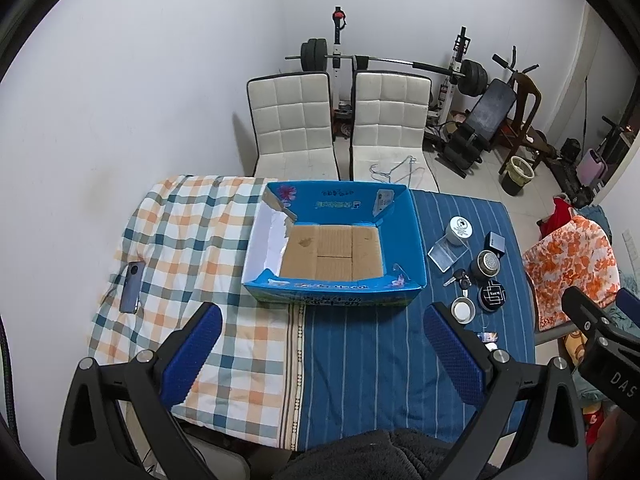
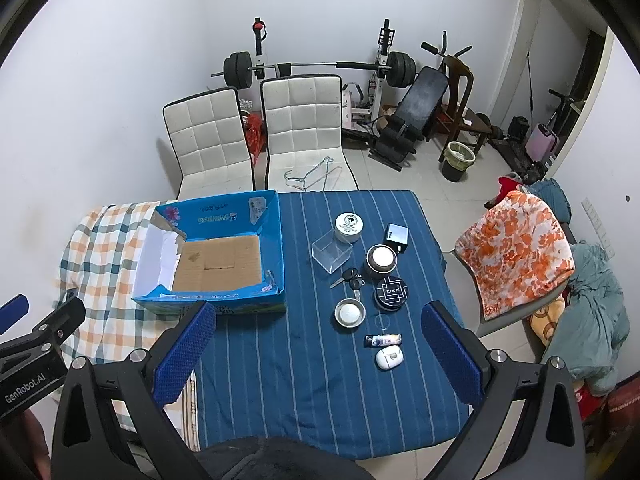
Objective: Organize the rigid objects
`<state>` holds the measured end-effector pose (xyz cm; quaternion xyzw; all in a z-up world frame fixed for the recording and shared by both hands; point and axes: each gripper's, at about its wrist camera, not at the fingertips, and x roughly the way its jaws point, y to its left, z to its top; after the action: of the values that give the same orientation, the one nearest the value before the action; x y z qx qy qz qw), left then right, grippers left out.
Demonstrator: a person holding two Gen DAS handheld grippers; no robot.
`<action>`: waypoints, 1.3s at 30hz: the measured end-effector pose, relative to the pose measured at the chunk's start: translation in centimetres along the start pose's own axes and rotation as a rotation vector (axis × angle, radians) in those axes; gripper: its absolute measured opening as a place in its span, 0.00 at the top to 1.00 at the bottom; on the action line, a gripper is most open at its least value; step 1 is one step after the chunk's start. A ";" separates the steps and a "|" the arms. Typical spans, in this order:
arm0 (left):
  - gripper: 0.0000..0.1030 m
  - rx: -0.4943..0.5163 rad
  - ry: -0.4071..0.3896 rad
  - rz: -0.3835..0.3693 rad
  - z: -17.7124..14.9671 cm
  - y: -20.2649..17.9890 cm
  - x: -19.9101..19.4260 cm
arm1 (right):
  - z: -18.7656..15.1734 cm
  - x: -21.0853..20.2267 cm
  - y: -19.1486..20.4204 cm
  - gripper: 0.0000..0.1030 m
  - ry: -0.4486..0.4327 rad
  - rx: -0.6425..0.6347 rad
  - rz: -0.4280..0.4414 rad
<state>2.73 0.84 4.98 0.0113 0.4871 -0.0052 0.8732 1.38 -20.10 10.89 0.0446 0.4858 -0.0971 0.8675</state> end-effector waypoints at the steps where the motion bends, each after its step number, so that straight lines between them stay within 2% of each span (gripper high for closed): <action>1: 0.00 0.004 0.002 -0.007 0.3 -0.3 0.3 | 0.0 0.3 -0.2 0.00 0.004 0.003 -0.002; 7: 0.00 0.073 0.006 -0.062 3.2 -4.5 4.4 | 0.9 3.9 -3.7 0.00 0.039 0.091 -0.066; 11: 0.00 0.150 -0.007 -0.076 6.2 -9.5 9.5 | 2.1 9.3 -7.8 0.00 0.113 0.170 -0.110; 14: 0.00 0.205 0.008 -0.114 8.1 -13.5 13.9 | 3.5 15.1 -11.6 0.00 0.170 0.221 -0.138; 17: 0.00 0.265 0.068 -0.145 10.0 -17.7 19.0 | 4.9 21.0 -14.6 0.00 0.230 0.266 -0.138; 19: 0.00 0.312 0.101 -0.140 10.7 -20.4 22.4 | 5.6 25.5 -16.8 0.00 0.284 0.306 -0.115; 22: 0.00 0.385 0.194 -0.156 10.8 -24.1 28.5 | 6.2 32.5 -19.2 0.00 0.380 0.351 -0.068; 24: 0.00 0.392 0.252 -0.146 10.5 -25.2 31.6 | 6.1 37.1 -20.5 0.00 0.433 0.371 -0.041; 27: 0.00 0.402 0.343 -0.178 9.6 -26.6 36.0 | 5.2 42.3 -21.4 0.00 0.517 0.388 0.005; 30: 0.00 0.460 0.404 -0.237 8.7 -27.7 38.4 | 3.7 46.0 -21.9 0.00 0.593 0.405 0.040; 33: 0.00 0.510 0.451 -0.259 8.2 -28.8 40.6 | 2.7 47.1 -21.8 0.00 0.609 0.376 0.040; 36: 0.00 0.552 0.518 -0.246 7.2 -29.8 42.6 | 2.0 47.9 -21.5 0.00 0.615 0.338 0.035; 39: 0.01 0.525 0.576 -0.261 6.8 -29.9 44.1 | 1.7 48.4 -21.6 0.02 0.617 0.337 0.021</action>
<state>31.06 -29.17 -29.45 0.1728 0.6913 -0.2365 0.6606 22.87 -47.57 -29.02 0.2195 0.7018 -0.1489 0.6612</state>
